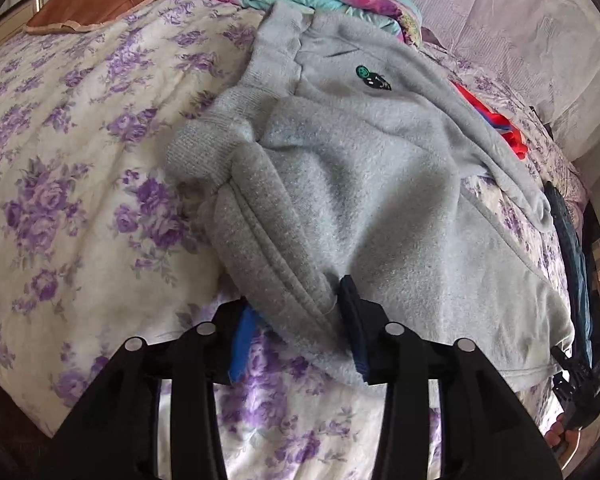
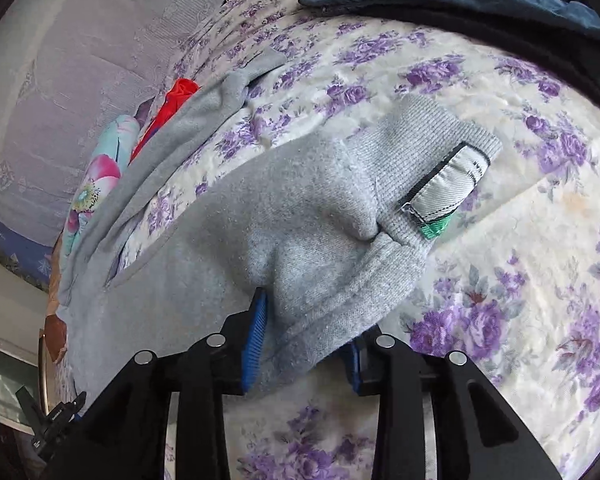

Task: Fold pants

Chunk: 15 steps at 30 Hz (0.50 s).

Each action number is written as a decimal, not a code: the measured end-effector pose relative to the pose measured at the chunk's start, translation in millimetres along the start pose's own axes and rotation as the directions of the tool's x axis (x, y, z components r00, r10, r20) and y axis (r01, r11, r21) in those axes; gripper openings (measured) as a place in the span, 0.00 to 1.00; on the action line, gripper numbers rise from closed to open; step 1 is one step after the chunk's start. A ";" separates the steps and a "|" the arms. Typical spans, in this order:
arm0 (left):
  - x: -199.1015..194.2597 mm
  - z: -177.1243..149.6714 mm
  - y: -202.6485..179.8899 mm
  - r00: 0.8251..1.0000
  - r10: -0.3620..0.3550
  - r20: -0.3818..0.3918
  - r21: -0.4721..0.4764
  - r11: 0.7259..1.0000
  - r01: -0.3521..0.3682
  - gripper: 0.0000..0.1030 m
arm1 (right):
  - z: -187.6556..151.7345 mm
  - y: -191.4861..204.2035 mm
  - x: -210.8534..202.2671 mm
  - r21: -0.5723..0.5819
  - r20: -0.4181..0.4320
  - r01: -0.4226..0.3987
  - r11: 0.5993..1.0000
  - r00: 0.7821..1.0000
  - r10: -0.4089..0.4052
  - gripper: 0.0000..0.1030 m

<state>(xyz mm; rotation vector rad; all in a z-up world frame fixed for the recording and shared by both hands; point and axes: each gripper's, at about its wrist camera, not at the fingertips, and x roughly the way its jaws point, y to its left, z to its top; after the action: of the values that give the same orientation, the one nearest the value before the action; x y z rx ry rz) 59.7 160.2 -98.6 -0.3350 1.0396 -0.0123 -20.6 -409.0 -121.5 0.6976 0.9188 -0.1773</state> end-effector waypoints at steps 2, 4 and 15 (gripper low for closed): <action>-27.6 0.7 0.9 0.997 0.048 0.055 0.032 0.998 -0.050 0.45 | 6.9 0.4 -26.1 -0.031 0.049 0.045 0.999 0.998 -0.043 0.47; -60.4 8.9 1.5 0.985 0.104 0.140 0.038 0.993 -0.110 0.44 | 23.8 4.5 -50.9 -0.064 0.101 0.090 0.994 0.991 -0.084 0.55; 16.2 147.7 -110.2 0.996 0.083 0.037 0.325 0.941 -0.091 0.66 | 209.2 73.6 59.4 -0.183 -0.031 -0.026 0.983 0.999 0.021 0.54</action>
<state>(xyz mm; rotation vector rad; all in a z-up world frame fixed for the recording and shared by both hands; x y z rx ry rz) 209.3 92.3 -13.7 0.0134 1.0097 -0.1005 186.9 -473.9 -47.6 0.5408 0.9406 -0.0603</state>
